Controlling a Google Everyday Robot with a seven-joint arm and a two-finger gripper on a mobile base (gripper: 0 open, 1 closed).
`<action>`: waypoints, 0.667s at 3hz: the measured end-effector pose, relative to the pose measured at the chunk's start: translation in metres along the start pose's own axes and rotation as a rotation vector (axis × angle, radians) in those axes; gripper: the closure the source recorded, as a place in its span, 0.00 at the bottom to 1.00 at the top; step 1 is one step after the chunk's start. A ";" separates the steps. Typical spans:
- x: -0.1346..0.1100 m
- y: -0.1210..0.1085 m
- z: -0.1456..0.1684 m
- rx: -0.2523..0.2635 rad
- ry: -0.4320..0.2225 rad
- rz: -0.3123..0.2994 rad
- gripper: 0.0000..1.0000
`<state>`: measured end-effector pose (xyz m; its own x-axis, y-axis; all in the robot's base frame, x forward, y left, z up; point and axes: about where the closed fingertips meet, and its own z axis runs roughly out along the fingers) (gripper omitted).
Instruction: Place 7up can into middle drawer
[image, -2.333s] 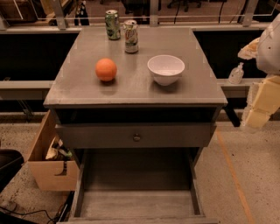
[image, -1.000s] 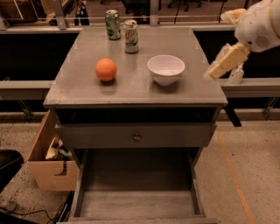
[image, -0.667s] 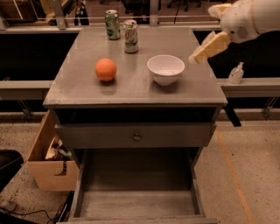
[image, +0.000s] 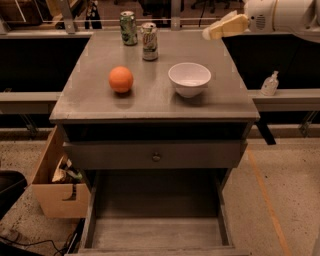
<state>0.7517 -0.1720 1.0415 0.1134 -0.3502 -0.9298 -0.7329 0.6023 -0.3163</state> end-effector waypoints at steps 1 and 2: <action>0.000 0.000 0.000 0.000 0.000 0.000 0.00; 0.005 0.001 0.013 0.039 -0.002 0.018 0.00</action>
Offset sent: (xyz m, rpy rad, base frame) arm 0.0304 0.0412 -0.0431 0.0923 -0.0157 -0.2186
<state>0.7599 -0.1637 1.0341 0.1018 -0.3379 -0.9357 -0.7081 0.6360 -0.3067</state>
